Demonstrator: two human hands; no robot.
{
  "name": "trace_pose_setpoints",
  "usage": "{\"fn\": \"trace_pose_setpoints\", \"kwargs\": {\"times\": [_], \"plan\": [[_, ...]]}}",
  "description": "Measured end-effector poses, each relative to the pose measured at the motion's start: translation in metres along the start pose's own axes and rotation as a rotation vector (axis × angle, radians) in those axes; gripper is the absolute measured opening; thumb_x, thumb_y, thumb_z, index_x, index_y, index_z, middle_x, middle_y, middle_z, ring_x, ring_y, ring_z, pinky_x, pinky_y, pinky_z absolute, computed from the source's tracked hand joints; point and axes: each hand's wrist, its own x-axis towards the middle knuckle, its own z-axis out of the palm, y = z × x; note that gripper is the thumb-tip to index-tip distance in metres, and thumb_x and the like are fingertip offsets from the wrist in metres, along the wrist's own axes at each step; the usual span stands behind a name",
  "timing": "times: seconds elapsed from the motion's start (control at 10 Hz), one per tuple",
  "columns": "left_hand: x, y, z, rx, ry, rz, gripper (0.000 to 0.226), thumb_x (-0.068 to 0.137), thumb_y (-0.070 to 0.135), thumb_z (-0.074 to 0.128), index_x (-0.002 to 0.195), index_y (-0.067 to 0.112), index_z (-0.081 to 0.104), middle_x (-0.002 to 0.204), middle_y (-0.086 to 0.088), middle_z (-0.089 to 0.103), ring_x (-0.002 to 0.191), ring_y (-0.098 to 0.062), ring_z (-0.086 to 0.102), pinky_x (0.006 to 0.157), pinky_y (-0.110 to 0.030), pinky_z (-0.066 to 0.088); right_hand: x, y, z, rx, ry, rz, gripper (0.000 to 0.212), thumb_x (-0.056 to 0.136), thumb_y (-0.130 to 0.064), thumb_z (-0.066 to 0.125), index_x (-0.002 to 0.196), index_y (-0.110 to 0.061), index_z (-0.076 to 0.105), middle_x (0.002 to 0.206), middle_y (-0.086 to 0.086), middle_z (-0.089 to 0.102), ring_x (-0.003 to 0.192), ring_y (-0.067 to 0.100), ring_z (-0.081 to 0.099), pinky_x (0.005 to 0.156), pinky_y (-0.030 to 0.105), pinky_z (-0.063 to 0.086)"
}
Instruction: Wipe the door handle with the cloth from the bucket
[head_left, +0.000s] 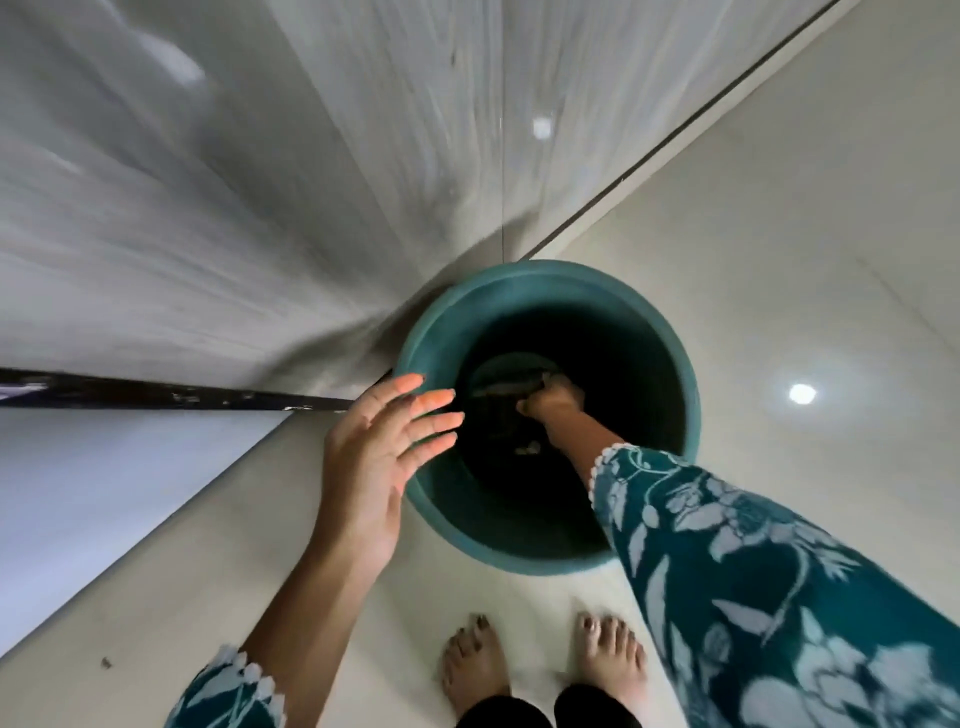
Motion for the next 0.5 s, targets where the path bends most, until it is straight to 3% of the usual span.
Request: {"fn": "trace_pose_setpoints", "kwargs": {"times": [0.1, 0.2, 0.3, 0.4, 0.5], "plan": [[0.009, -0.009, -0.006, 0.007, -0.01, 0.001, 0.016, 0.091, 0.002, 0.052, 0.101, 0.01, 0.061, 0.091, -0.014, 0.074, 0.084, -0.031, 0.071, 0.07, -0.033, 0.059, 0.015, 0.011, 0.007, 0.156, -0.099, 0.015, 0.04, 0.096, -0.004, 0.042, 0.136, 0.001, 0.043, 0.142, 0.02, 0.046, 0.129, 0.031, 0.045, 0.103, 0.033, 0.039], [0.005, -0.007, -0.007, 0.009, 0.01, 0.0, 0.017, 0.091, 0.002, 0.052, 0.102, 0.01, 0.061, 0.091, -0.013, 0.074, 0.084, -0.031, 0.071, 0.07, -0.033, 0.059, 0.01, 0.017, 0.001, 0.208, -0.098, 0.047, 0.042, 0.094, 0.0, 0.042, 0.137, 0.002, 0.042, 0.141, 0.02, 0.046, 0.129, 0.033, 0.046, 0.105, 0.037, 0.04], [-0.014, 0.008, -0.004, -0.001, 0.043, -0.011, 0.016, 0.091, 0.002, 0.052, 0.099, 0.012, 0.061, 0.091, -0.012, 0.075, 0.085, -0.03, 0.071, 0.07, -0.033, 0.058, -0.023, 0.015, -0.014, 0.31, -0.093, 0.098, 0.039, 0.092, 0.004, 0.045, 0.131, 0.004, 0.046, 0.13, 0.022, 0.054, 0.12, 0.037, 0.052, 0.094, 0.037, 0.046], [-0.047, 0.035, 0.0, -0.025, 0.056, -0.027, 0.015, 0.09, 0.003, 0.053, 0.1, 0.012, 0.061, 0.09, -0.01, 0.075, 0.085, -0.029, 0.072, 0.073, -0.034, 0.057, -0.076, 0.01, -0.041, 0.439, -0.154, 0.087, 0.018, 0.088, 0.007, 0.051, 0.103, 0.001, 0.059, 0.092, 0.02, 0.059, 0.093, 0.033, 0.056, 0.076, 0.035, 0.043], [-0.09, 0.07, 0.004, -0.069, 0.066, -0.06, 0.015, 0.09, 0.004, 0.053, 0.099, 0.012, 0.061, 0.088, -0.008, 0.075, 0.085, -0.028, 0.071, 0.078, -0.037, 0.056, -0.138, -0.003, -0.072, 0.606, -0.248, 0.075, 0.024, 0.091, 0.004, 0.047, 0.083, -0.018, 0.051, 0.077, 0.004, 0.05, 0.069, 0.017, 0.05, 0.073, 0.028, 0.044]]}}
